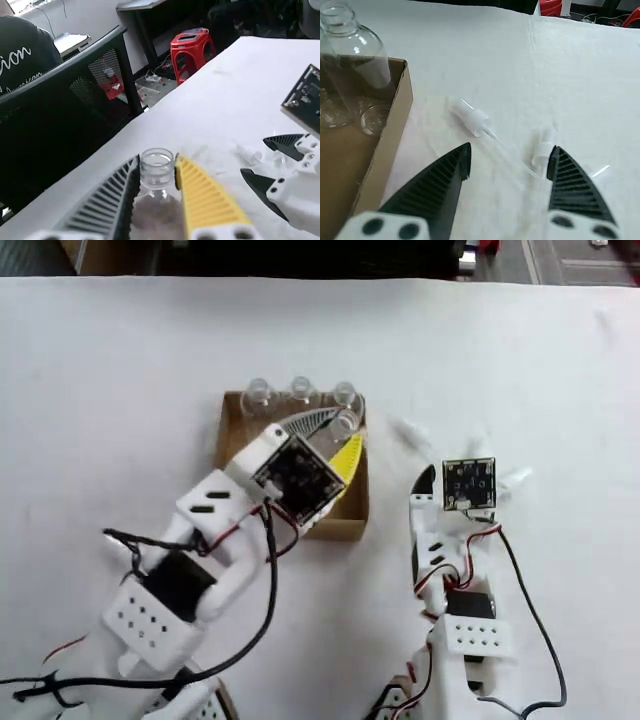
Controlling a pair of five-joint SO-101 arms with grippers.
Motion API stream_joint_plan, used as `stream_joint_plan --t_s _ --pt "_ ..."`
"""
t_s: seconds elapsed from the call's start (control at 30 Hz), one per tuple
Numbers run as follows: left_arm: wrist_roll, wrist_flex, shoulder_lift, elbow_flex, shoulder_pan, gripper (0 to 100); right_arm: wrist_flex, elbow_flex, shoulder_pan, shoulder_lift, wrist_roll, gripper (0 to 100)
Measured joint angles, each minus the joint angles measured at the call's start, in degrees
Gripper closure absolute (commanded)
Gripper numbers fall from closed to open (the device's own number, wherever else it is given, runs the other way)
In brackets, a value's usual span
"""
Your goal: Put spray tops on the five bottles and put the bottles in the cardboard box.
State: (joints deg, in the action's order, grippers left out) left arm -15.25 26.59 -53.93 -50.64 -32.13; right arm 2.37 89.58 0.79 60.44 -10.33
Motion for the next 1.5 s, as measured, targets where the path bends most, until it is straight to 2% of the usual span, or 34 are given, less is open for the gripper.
stream_joint_plan --t_s 0.1,0.27,0.33,0.47,0.53,0.9,1.17,1.33,1.5 --pt "2.11 -12.13 0.0 -7.65 0.0 98 0.0 0.0 0.0 0.0 0.0 77.2" --pt "12.48 -27.78 0.09 -17.41 0.0 98 0.0 0.0 0.0 0.0 0.0 77.2" --pt "16.62 -30.07 0.09 -19.34 0.35 98 0.0 0.0 0.0 0.0 0.0 77.2" --pt "25.93 -31.21 0.09 -21.63 5.45 98 0.0 0.0 0.0 0.0 -1.32 77.2" --pt "27.69 -31.38 0.0 -22.68 8.0 98 0.0 0.0 0.0 0.0 -2.11 77.2" --pt "28.75 -34.37 0.35 -26.73 8.79 98 0.0 0.0 0.0 0.0 -2.64 77.2" --pt "28.66 -50.02 15.56 -27.43 8.53 98 0.0 0.0 0.0 0.0 -2.64 77.2" --pt "24.26 -61.27 21.89 -31.38 7.3 98 0.0 0.0 0.0 0.0 -2.64 77.2" --pt "21.01 -63.3 24.97 -32.35 5.27 98 0.0 0.0 0.0 0.0 -2.64 77.2"
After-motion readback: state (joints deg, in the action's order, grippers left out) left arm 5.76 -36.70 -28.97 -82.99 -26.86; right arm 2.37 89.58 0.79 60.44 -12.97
